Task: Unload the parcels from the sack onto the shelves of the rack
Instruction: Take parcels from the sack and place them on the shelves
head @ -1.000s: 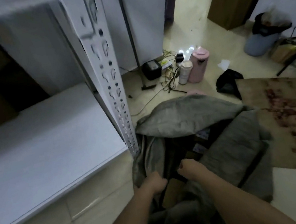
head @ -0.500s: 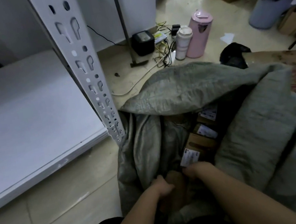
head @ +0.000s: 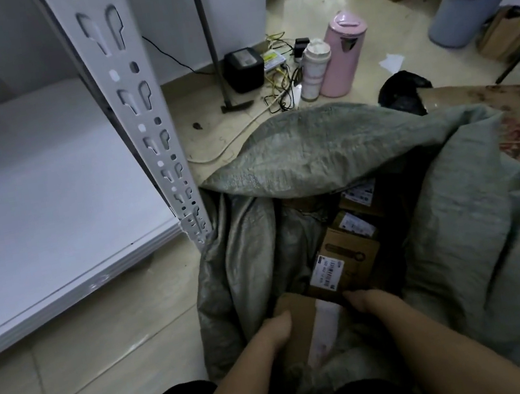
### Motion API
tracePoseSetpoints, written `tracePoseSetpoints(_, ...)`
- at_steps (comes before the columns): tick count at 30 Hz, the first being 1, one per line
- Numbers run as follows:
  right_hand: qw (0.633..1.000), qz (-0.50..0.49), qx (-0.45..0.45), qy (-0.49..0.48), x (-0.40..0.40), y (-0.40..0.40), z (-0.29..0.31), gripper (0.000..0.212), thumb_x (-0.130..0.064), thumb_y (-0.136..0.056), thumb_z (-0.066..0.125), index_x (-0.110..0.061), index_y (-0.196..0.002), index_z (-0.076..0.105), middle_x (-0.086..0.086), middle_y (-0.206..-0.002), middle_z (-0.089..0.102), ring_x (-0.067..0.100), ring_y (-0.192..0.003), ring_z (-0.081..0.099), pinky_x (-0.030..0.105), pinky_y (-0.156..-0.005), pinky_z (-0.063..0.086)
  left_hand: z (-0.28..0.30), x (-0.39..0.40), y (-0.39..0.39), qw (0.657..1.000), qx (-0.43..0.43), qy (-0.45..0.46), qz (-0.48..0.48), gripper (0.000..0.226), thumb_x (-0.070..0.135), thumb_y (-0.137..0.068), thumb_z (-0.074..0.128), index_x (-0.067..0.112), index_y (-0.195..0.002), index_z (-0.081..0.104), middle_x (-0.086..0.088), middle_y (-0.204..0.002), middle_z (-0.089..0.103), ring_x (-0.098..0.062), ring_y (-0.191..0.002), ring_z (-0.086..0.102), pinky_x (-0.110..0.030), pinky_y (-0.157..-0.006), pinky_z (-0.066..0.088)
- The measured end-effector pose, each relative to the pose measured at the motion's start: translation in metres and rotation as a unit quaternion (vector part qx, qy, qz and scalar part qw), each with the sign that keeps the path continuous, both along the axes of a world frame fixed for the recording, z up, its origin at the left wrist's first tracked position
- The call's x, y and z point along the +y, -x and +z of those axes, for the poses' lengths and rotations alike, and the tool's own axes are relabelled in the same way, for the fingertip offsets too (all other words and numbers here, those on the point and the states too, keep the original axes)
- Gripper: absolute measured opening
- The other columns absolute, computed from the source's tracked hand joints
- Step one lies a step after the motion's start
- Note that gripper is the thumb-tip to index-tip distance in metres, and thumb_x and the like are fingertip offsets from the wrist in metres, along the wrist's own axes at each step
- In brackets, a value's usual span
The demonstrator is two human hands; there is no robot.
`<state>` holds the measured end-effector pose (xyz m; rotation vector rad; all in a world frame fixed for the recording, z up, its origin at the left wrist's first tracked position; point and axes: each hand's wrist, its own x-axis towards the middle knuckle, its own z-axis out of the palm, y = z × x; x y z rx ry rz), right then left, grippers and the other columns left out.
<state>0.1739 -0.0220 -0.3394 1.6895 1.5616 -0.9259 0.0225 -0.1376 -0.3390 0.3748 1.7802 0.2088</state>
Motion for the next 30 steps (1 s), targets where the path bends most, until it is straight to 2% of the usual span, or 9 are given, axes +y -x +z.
tracePoseSetpoints(3, 0.999, -0.023, 0.012, -0.035, 0.01, 0.01, 0.026, 0.051, -0.042, -0.103, 0.029, -0.015, -0.145, 0.04, 0.011, -0.151, 0.038, 0.028, -0.136, 0.039, 0.035, -0.111, 0.031, 0.015, 0.004, 0.014, 0.997, 0.02, 0.002, 0.069, 0.079, 0.057, -0.097, 0.026, 0.002, -0.151, 0.012, -0.019, -0.156, 0.022, -0.033, -0.141, 0.028, -0.036, -0.114, 0.027)
tracePoseSetpoints(8, 0.988, -0.084, 0.067, -0.114, 0.038, 0.037, 0.058, 0.069, -0.056, -0.096, 0.028, -0.015, -0.152, 0.025, 0.013, -0.157, 0.027, 0.032, -0.141, 0.03, 0.04, -0.113, 0.027, 0.042, 0.013, 0.041, 0.989, 0.094, -0.059, 0.094, 0.081, 0.068, -0.093, 0.018, 0.011, -0.15, 0.024, -0.014, -0.152, 0.034, -0.03, -0.137, 0.036, -0.035, -0.11, 0.029)
tracePoseSetpoints(13, 0.967, -0.101, 0.103, -0.212, 0.054, 0.065, 0.101, 0.065, -0.057, -0.094, 0.029, -0.013, -0.135, 0.051, 0.015, -0.136, 0.052, 0.033, -0.122, 0.05, 0.036, -0.088, 0.039, 0.067, 0.024, 0.054, 0.967, 0.14, -0.123, 0.172, 0.09, 0.075, -0.087, 0.011, 0.011, -0.145, 0.037, -0.014, -0.145, 0.045, -0.032, -0.131, 0.044, -0.038, -0.109, 0.032)
tracePoseSetpoints(15, 0.953, -0.111, 0.136, -0.248, 0.056, 0.073, 0.115, 0.061, -0.055, -0.093, 0.03, -0.017, -0.133, 0.054, 0.013, -0.134, 0.054, 0.032, -0.12, 0.052, 0.037, -0.09, 0.04, 0.078, 0.029, 0.053, 0.945, 0.099, -0.165, 0.266, 0.093, 0.077, -0.085, 0.015, 0.009, -0.142, 0.043, -0.015, -0.143, 0.046, -0.031, -0.131, 0.044, -0.039, -0.111, 0.031)
tracePoseSetpoints(18, 0.937, -0.121, 0.198, -0.262, 0.046, 0.077, 0.14, 0.05, -0.049, -0.095, 0.034, -0.023, -0.131, 0.056, 0.01, -0.132, 0.057, 0.031, -0.119, 0.053, 0.036, -0.091, 0.041, 0.108, 0.027, 0.051, 0.891, -0.013, -0.185, 0.414, 0.103, 0.087, -0.074, 0.027, 0.014, -0.145, 0.039, -0.013, -0.146, 0.042, -0.031, -0.134, 0.04, -0.045, -0.114, 0.029)
tracePoseSetpoints(19, 0.93, -0.13, 0.222, -0.263, 0.039, 0.075, 0.15, 0.047, -0.045, -0.096, 0.037, -0.023, -0.133, 0.055, 0.009, -0.134, 0.057, 0.031, -0.121, 0.052, 0.035, -0.094, 0.041, 0.12, 0.024, 0.05, 0.879, -0.03, -0.187, 0.438, 0.097, 0.085, -0.077, 0.028, 0.017, -0.145, 0.039, -0.013, -0.145, 0.043, -0.032, -0.133, 0.041, -0.047, -0.113, 0.03)
tracePoseSetpoints(22, 0.912, -0.172, 0.279, -0.246, 0.018, 0.07, 0.193, 0.041, -0.033, -0.098, 0.04, -0.023, -0.136, 0.051, 0.01, -0.135, 0.055, 0.032, -0.122, 0.05, 0.035, -0.098, 0.04, 0.173, 0.01, 0.054, 0.87, -0.078, -0.203, 0.442, 0.074, 0.074, -0.088, 0.026, 0.024, -0.138, 0.048, -0.011, -0.135, 0.055, -0.031, -0.122, 0.051, -0.048, -0.108, 0.038)
tracePoseSetpoints(26, 0.888, -0.241, 0.314, -0.233, -0.005, 0.065, 0.258, 0.036, -0.028, -0.098, 0.045, -0.02, -0.132, 0.051, 0.009, -0.123, 0.059, 0.025, -0.106, 0.054, 0.036, -0.09, 0.043, 0.236, -0.006, 0.061, 0.862, -0.105, -0.213, 0.447, 0.082, 0.083, -0.079, 0.025, 0.024, -0.121, 0.063, -0.007, -0.11, 0.071, -0.027, -0.104, 0.065, -0.047, -0.1, 0.046)
tracePoseSetpoints(30, 0.87, -0.294, 0.334, -0.213, -0.023, 0.063, 0.339, 0.028, -0.033, -0.1, 0.043, -0.017, -0.122, 0.048, 0.003, -0.105, 0.06, 0.02, -0.091, 0.056, 0.037, -0.082, 0.048, 0.357, -0.022, 0.063, 0.863, -0.086, -0.218, 0.447, 0.063, 0.059, -0.097, 0.025, 0.009, -0.112, 0.059, -0.008, -0.094, 0.068, -0.023, -0.091, 0.063, -0.037, -0.091, 0.05)
